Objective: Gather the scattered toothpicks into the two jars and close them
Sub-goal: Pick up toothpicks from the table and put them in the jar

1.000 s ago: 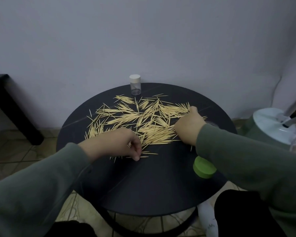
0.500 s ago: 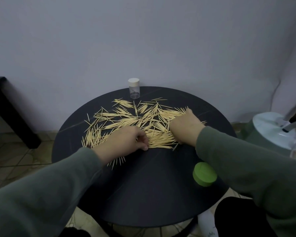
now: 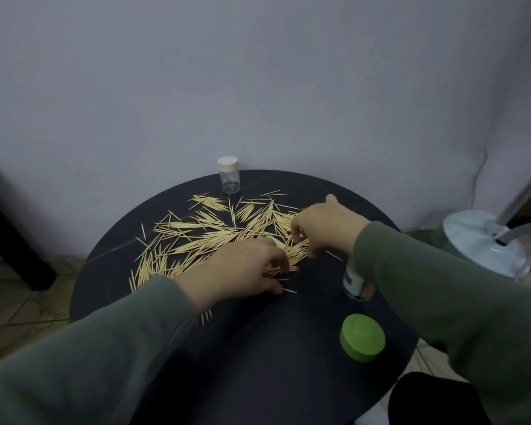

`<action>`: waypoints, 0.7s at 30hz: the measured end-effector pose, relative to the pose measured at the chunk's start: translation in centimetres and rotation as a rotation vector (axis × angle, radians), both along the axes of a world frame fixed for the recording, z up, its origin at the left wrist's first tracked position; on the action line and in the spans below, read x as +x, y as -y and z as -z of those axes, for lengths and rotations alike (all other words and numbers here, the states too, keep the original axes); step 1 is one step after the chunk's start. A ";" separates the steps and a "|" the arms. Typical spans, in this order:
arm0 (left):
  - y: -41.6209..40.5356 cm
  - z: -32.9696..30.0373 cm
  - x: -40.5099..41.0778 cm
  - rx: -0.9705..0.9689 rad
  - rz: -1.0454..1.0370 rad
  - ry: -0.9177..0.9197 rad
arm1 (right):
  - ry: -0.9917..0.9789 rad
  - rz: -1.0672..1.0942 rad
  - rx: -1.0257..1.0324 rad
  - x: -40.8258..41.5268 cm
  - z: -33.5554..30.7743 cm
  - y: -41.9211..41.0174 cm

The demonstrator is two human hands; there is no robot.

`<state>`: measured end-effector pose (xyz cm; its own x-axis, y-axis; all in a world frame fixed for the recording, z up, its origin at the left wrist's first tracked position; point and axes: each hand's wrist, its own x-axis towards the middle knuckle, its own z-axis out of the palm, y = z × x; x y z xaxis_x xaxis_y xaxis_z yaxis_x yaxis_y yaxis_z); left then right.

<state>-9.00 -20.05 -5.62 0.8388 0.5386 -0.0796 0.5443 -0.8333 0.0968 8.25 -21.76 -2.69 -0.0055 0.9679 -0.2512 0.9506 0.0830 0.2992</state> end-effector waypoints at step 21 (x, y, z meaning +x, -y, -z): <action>-0.9 -0.2 2.1 0.111 -0.337 -0.061 | -0.201 -0.208 0.013 0.6 1.6 -0.7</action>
